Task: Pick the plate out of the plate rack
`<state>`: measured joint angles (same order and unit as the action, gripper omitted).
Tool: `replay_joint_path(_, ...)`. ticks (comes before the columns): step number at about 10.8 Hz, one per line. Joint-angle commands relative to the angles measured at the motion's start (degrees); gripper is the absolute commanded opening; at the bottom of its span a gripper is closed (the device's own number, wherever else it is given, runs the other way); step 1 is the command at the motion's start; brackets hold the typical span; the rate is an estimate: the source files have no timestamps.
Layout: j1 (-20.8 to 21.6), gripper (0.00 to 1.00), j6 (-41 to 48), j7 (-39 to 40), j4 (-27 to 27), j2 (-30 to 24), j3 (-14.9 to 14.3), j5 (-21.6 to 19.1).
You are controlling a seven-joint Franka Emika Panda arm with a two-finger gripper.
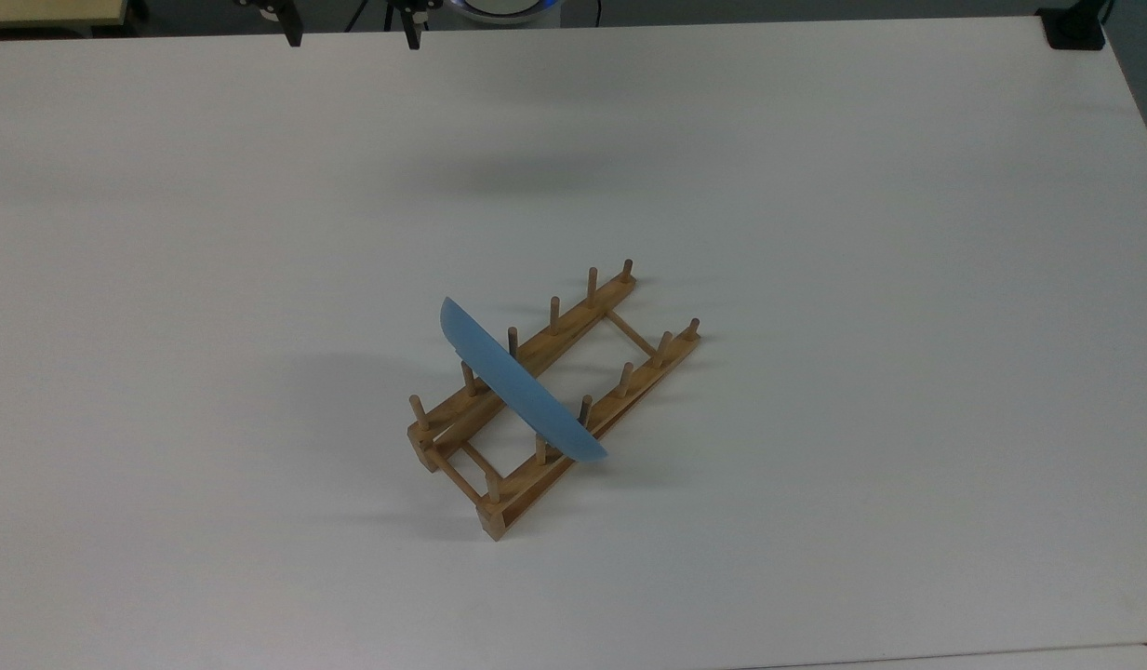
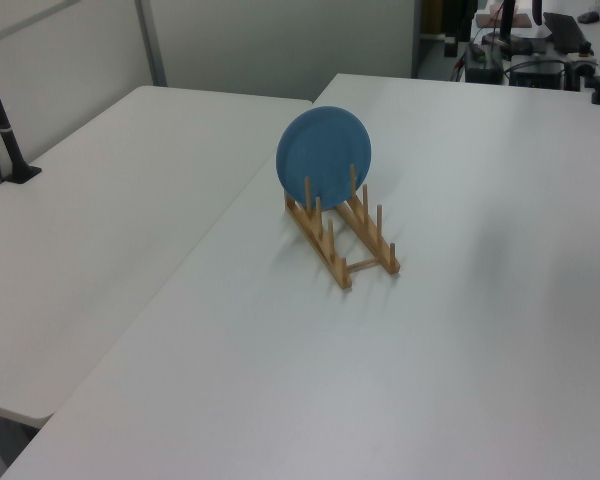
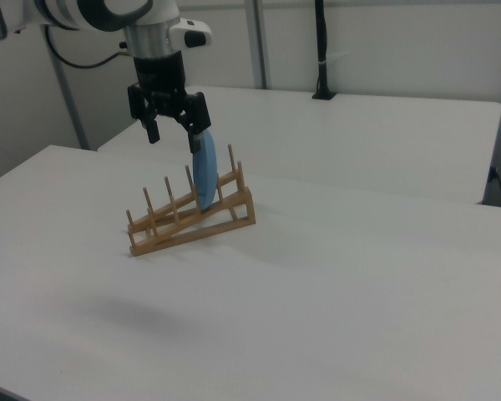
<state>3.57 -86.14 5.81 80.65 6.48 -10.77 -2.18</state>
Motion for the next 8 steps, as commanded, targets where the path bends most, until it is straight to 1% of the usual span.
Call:
replay_joint_path(1,-1.69,1.0,-4.35,-0.28,2.76,-1.31,-1.53,0.69)
replay_joint_path(8,-0.93,1.0,-3.6,-0.8,2.76,-1.64,-0.66,-0.11)
